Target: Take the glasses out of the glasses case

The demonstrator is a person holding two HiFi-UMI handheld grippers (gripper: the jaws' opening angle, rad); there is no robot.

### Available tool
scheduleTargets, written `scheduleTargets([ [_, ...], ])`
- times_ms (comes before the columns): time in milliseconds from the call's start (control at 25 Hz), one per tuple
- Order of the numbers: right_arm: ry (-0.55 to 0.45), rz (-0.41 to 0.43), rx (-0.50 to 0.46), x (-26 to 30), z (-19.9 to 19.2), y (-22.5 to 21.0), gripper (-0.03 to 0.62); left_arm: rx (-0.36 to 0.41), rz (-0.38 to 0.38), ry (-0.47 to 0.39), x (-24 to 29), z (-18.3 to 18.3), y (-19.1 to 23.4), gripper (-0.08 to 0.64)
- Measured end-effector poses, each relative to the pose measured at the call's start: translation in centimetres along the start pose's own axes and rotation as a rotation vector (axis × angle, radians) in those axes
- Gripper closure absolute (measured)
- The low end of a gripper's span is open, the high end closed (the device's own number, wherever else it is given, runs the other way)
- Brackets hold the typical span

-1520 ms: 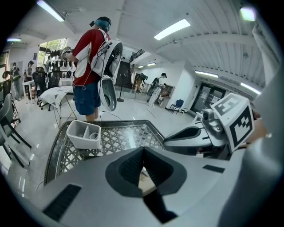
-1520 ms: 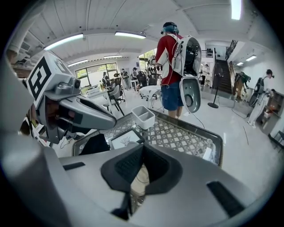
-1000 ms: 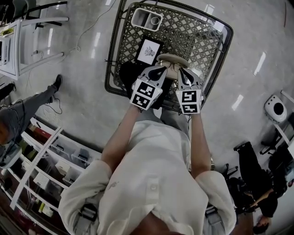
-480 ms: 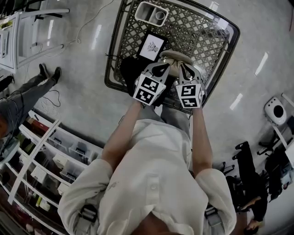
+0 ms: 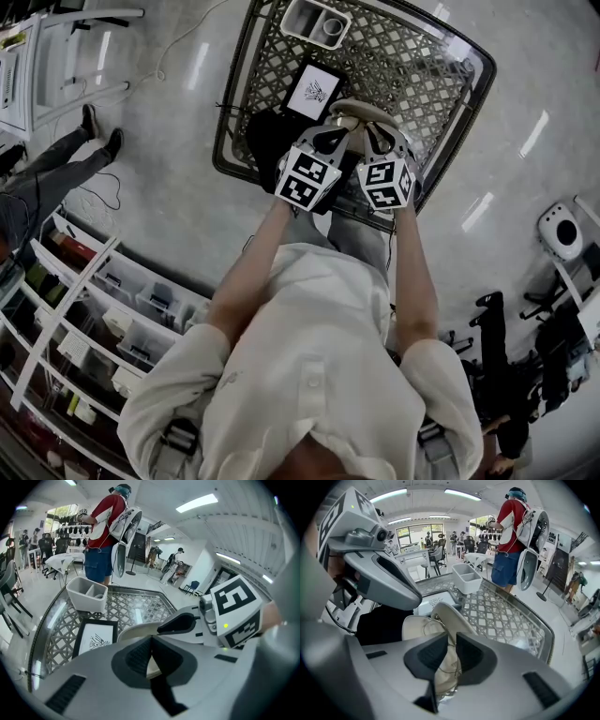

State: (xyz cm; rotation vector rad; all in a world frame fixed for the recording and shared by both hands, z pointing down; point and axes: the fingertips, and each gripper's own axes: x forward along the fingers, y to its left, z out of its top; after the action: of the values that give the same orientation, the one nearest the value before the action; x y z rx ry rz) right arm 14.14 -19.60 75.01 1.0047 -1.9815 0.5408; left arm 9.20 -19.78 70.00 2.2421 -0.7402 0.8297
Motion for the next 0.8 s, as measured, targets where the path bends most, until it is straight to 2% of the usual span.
scheduleTargets([
  [800,0.126,0.068,-0.253,3.7,-1.7,0.7,0.502,-0.034,0.024,-0.008,-0.5,-0.9,0.3,0.548],
])
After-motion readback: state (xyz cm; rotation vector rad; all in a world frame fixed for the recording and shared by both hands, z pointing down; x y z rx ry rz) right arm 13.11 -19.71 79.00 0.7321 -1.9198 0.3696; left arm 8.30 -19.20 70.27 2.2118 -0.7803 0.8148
